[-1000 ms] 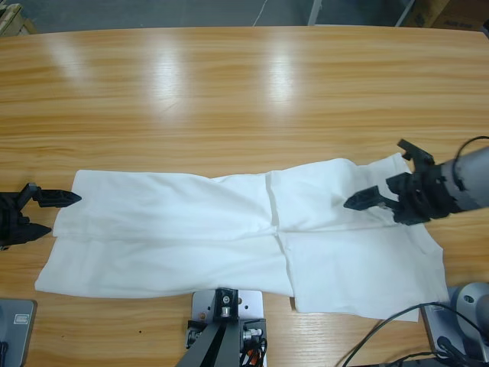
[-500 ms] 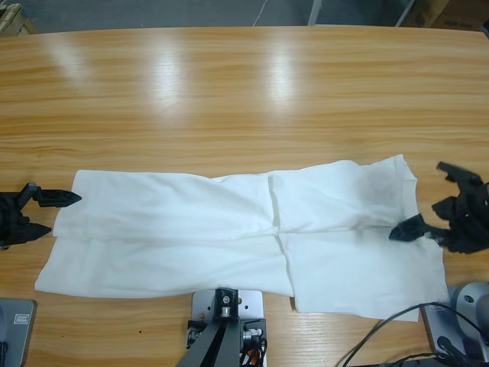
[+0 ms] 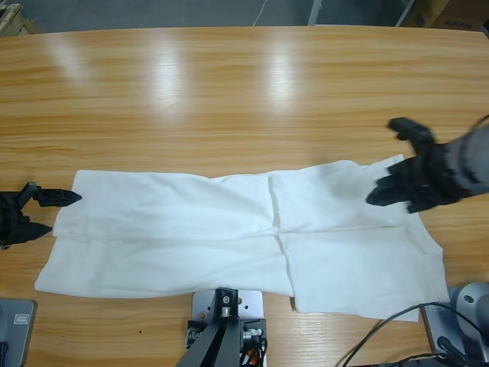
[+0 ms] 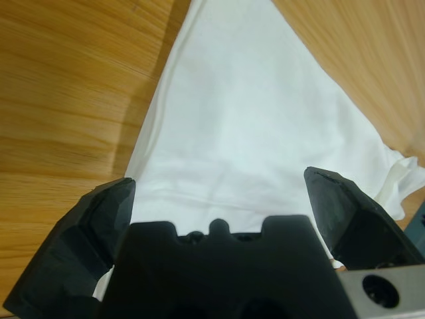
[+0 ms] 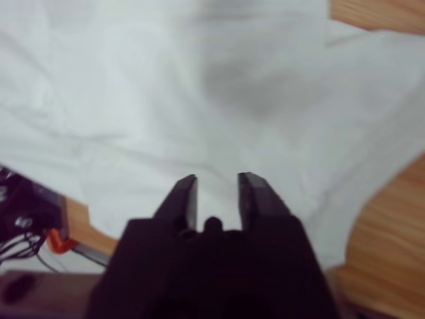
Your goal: Fold clothes
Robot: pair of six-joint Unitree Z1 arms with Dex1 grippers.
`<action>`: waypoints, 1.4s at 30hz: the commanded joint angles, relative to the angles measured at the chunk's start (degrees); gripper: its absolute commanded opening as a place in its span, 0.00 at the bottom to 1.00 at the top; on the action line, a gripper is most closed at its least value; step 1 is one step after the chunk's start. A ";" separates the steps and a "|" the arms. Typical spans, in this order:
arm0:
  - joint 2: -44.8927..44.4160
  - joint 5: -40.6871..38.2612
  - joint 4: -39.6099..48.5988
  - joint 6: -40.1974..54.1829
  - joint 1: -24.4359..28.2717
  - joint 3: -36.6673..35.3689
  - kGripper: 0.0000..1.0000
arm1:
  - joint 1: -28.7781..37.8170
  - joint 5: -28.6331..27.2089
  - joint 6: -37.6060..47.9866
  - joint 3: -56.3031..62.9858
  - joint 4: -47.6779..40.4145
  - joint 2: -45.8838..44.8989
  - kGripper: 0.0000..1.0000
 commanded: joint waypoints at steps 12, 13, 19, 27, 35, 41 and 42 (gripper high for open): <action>1.36 0.78 -0.78 0.61 -0.50 1.52 1.00 | 1.85 2.22 5.41 10.55 -5.87 6.38 0.00; 1.33 0.78 -0.78 0.61 -0.50 1.56 1.00 | 1.85 2.34 5.94 10.18 -4.99 6.98 0.00; 0.48 0.51 -0.78 0.50 -0.50 1.79 1.00 | 1.85 -2.24 9.31 9.30 -3.74 10.57 0.00; 1.34 0.25 -0.78 0.61 -0.50 1.49 1.00 | 1.85 -4.81 5.64 0.62 6.60 -18.93 0.00; 5.21 -0.33 -2.50 1.17 -4.62 -3.38 1.00 | 1.85 -1.08 0.59 0.37 -4.00 -1.19 0.00; 16.97 4.31 -5.14 2.24 -14.37 -8.92 1.00 | 1.90 -3.07 -0.87 -0.93 -5.95 9.88 0.00; 17.74 4.85 -5.35 1.86 -15.41 -9.25 1.00 | 1.88 -3.05 -0.78 -1.03 -5.90 11.23 0.00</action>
